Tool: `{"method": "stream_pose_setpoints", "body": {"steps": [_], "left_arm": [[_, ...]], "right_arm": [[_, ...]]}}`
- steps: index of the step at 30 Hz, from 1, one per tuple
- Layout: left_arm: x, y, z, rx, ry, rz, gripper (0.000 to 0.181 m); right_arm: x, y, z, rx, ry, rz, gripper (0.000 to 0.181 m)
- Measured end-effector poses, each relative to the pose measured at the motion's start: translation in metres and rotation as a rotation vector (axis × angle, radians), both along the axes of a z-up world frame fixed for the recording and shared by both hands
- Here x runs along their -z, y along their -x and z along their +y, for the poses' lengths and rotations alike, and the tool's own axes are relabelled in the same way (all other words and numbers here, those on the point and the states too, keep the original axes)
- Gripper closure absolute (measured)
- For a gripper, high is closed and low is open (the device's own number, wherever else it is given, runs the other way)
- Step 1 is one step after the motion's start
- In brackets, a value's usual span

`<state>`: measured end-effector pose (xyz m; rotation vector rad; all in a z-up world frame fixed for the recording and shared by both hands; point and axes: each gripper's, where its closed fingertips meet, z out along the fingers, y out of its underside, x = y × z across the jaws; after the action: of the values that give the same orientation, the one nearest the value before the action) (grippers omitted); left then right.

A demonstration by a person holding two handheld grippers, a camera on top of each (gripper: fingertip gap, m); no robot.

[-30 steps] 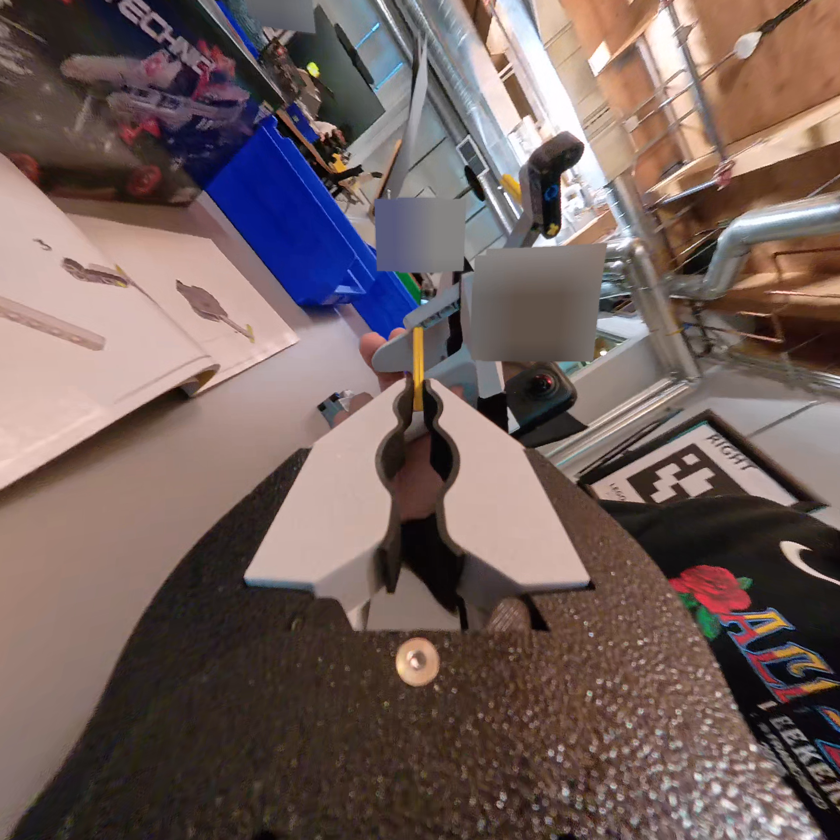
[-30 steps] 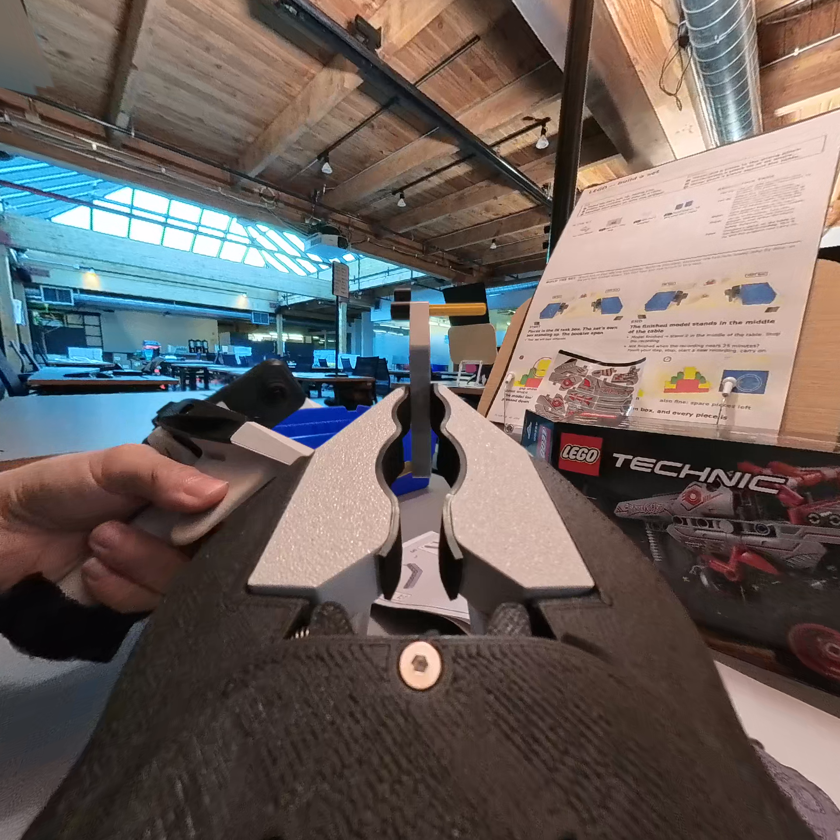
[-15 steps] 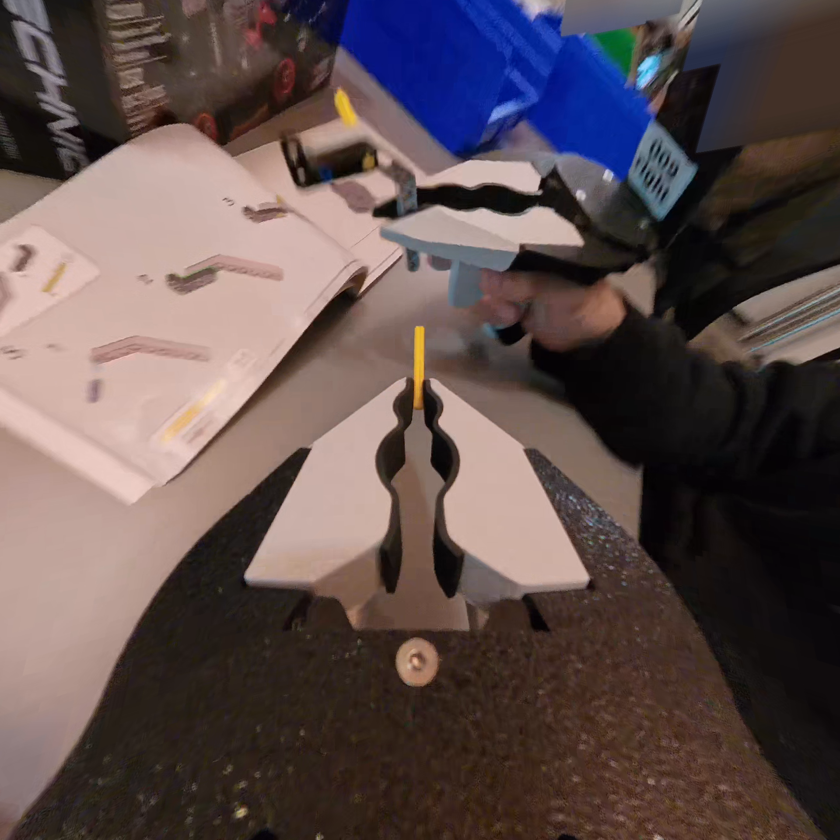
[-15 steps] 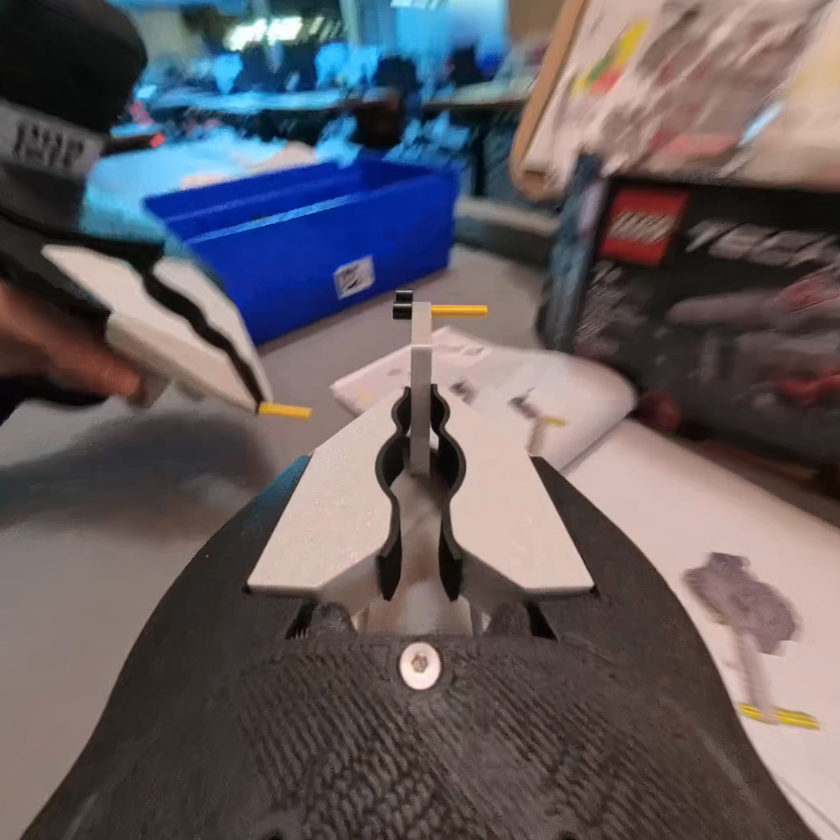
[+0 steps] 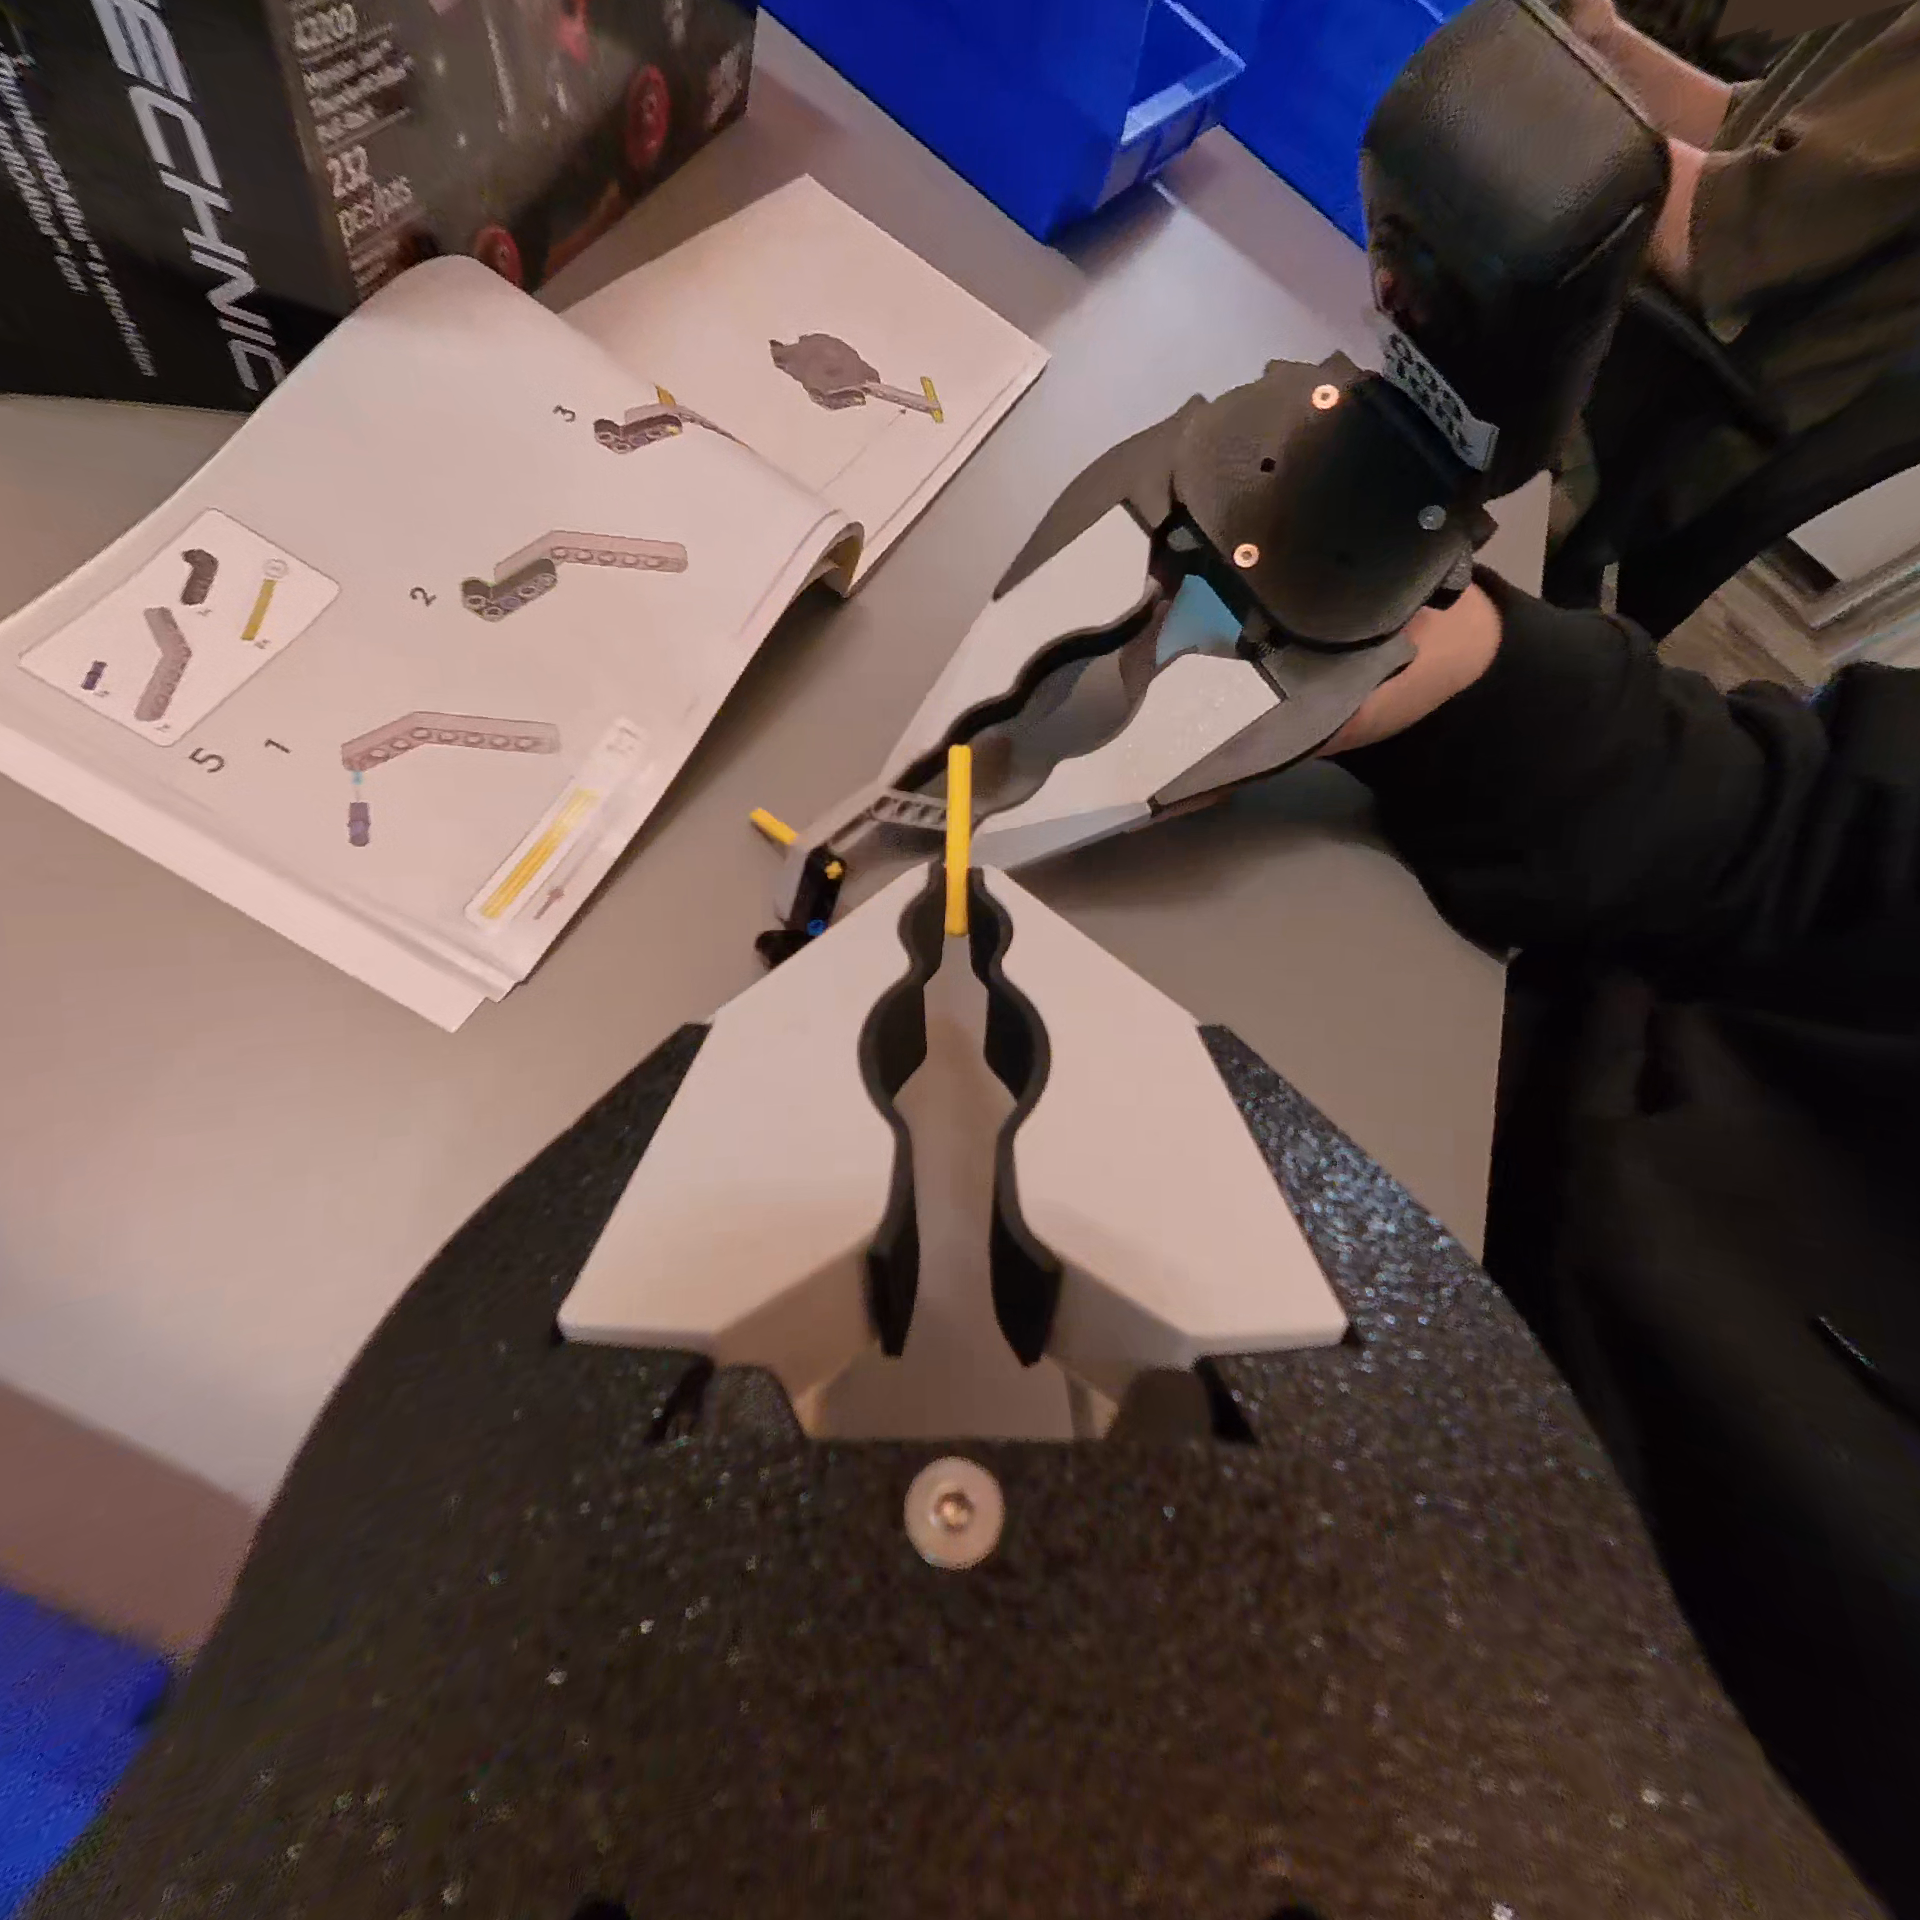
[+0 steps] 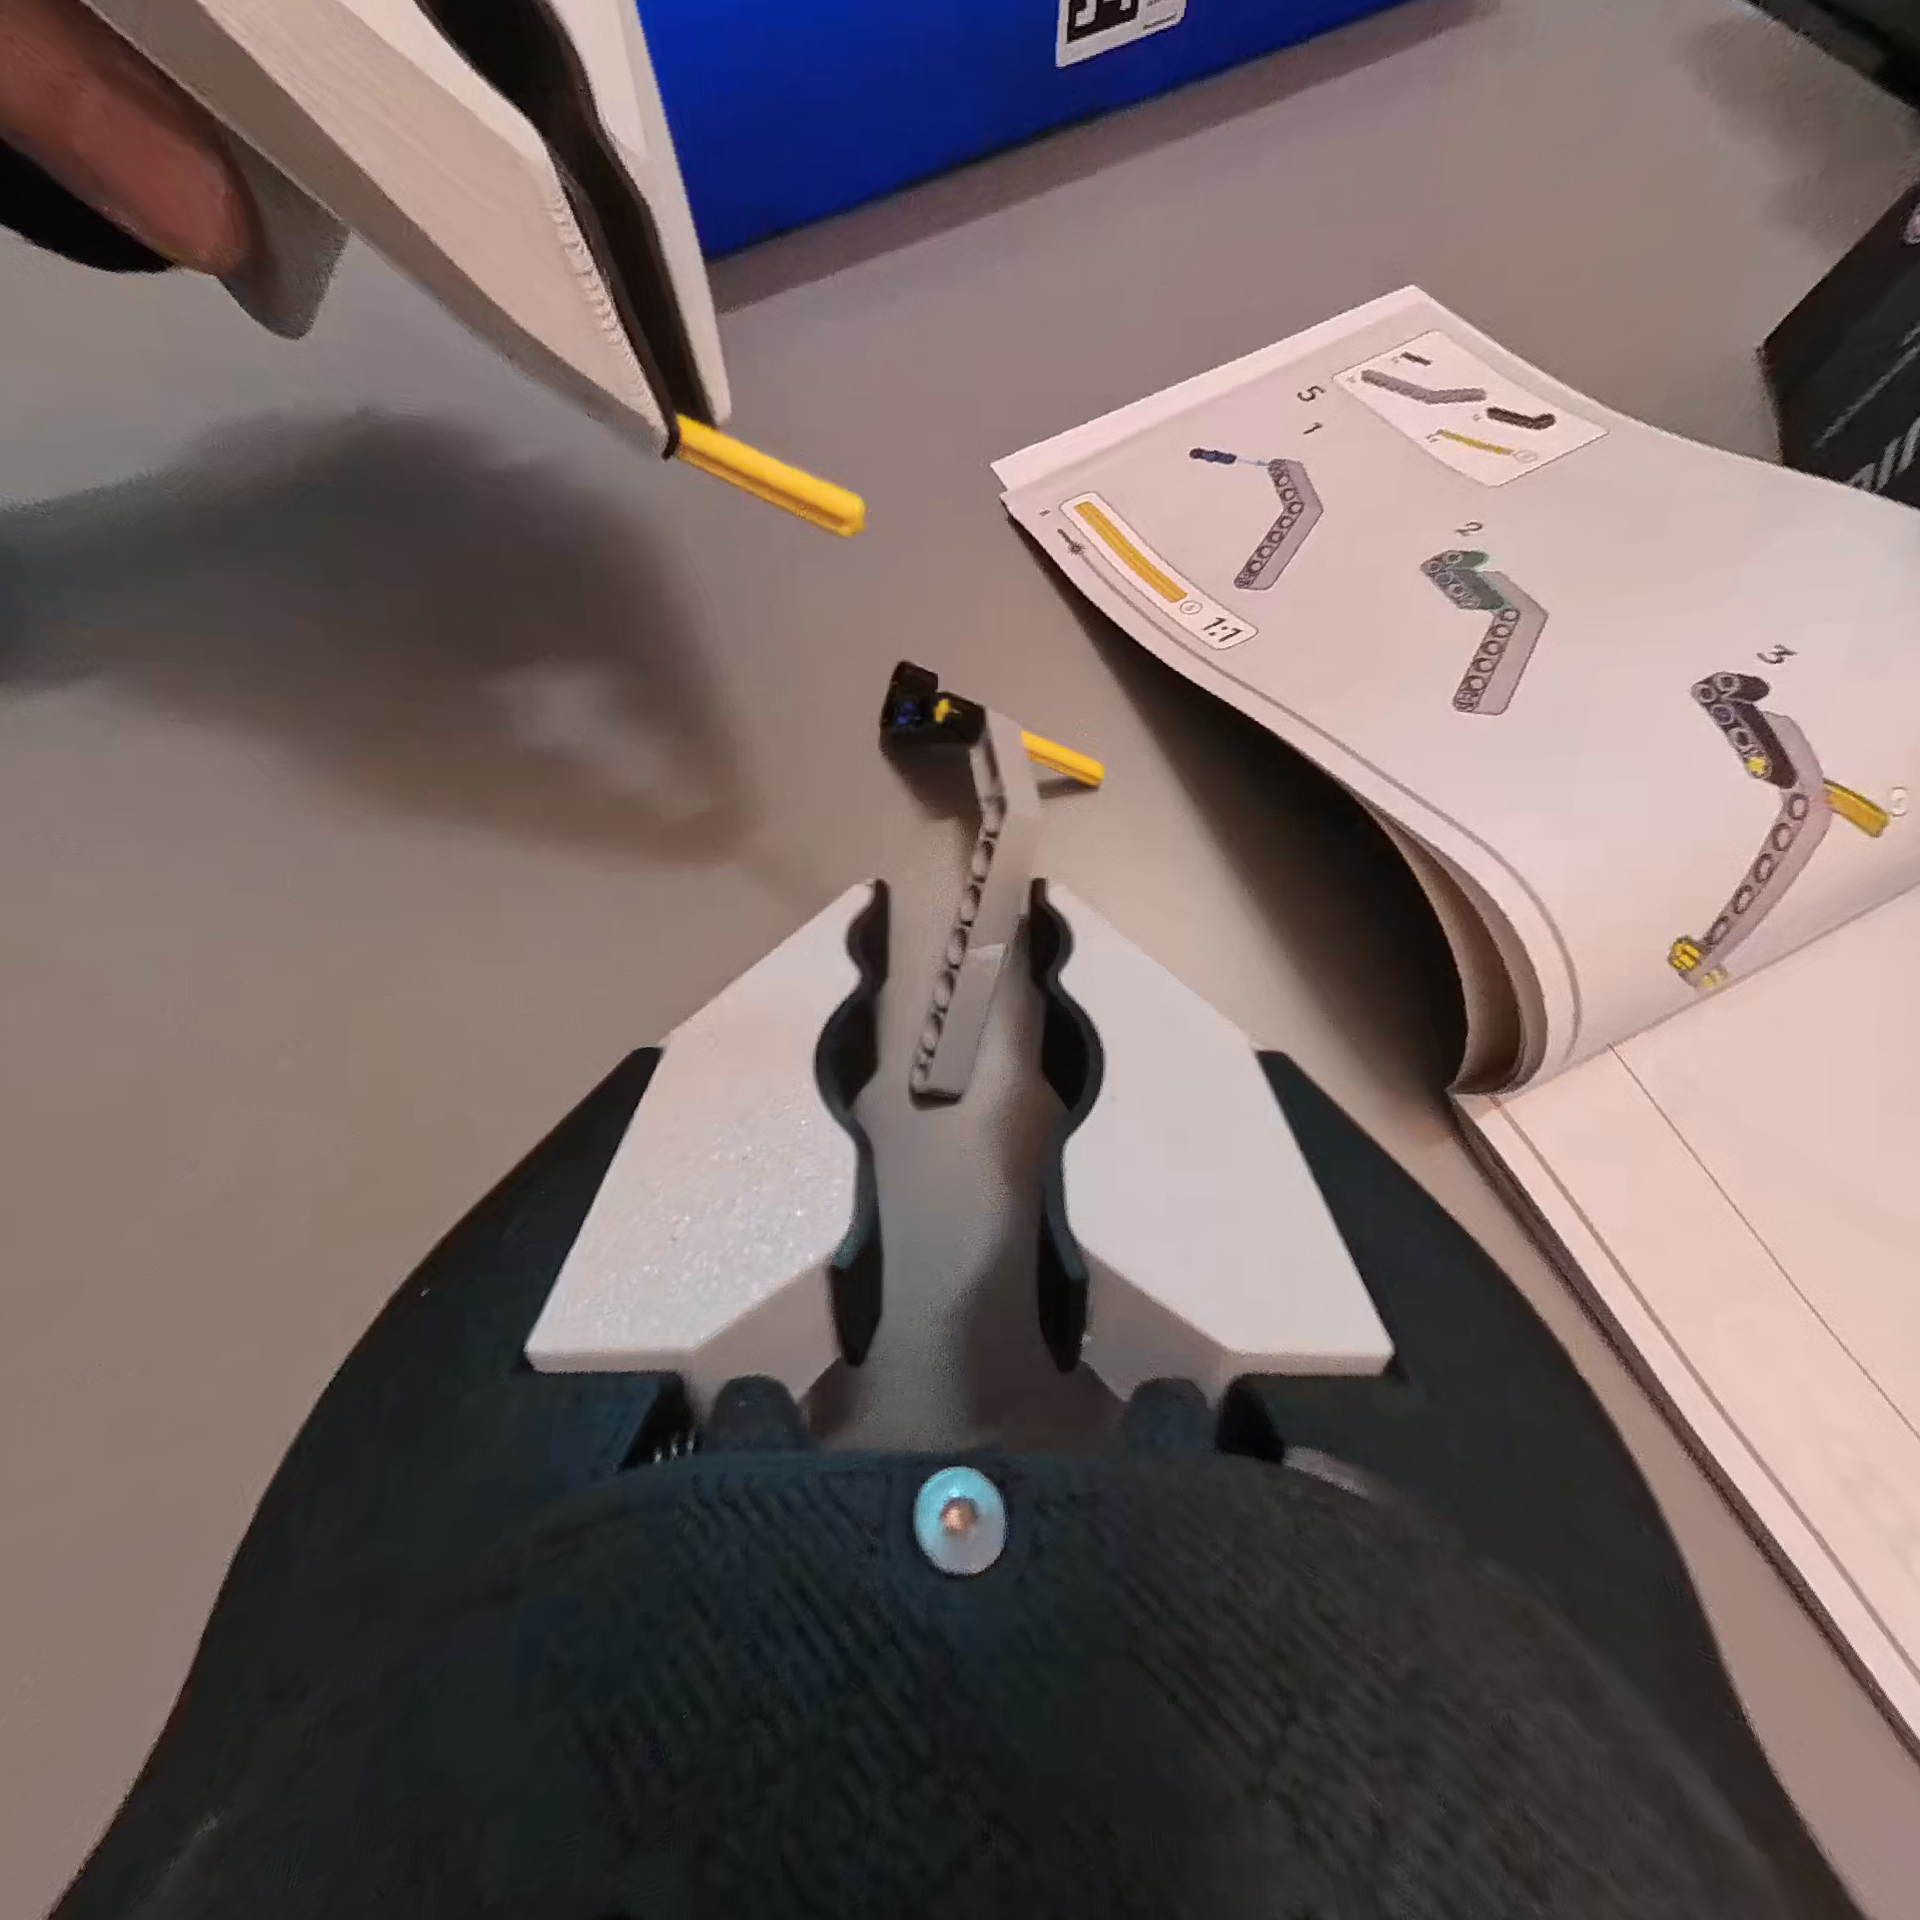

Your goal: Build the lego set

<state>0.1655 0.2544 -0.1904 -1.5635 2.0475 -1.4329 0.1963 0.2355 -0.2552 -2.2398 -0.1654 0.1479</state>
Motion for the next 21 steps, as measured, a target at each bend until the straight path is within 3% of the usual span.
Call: {"method": "stream_pose_setpoints", "body": {"steps": [1,5,8,10,14,18,21], "left_arm": [[0.000,0.000,-0.002,0.015,-0.002,-0.005,0.180],[-0.003,0.007,-0.015,0.104,-0.022,-0.023,0.180],[-0.006,0.016,-0.027,0.190,-0.035,-0.038,0.180],[-0.006,0.018,-0.032,0.219,-0.053,-0.043,0.180],[-0.005,0.019,-0.039,0.250,-0.080,-0.044,0.180],[-0.005,0.018,-0.042,0.255,-0.079,-0.034,0.180],[-0.002,0.017,-0.040,0.242,-0.087,-0.018,0.180]], "right_arm": [[0.000,0.002,-0.001,-0.008,0.003,0.019,0.149],[-0.025,-0.003,-0.003,-0.060,-0.081,-0.016,0.136],[-0.067,0.022,-0.009,-0.306,-0.303,-0.156,0.136],[-0.084,0.033,-0.013,-0.394,-0.429,-0.256,0.138],[-0.084,0.040,-0.020,-0.459,-0.451,-0.269,0.156],[-0.081,0.042,-0.022,-0.491,-0.463,-0.393,0.175],[-0.075,0.042,-0.022,-0.509,-0.448,-0.451,0.173]]}}
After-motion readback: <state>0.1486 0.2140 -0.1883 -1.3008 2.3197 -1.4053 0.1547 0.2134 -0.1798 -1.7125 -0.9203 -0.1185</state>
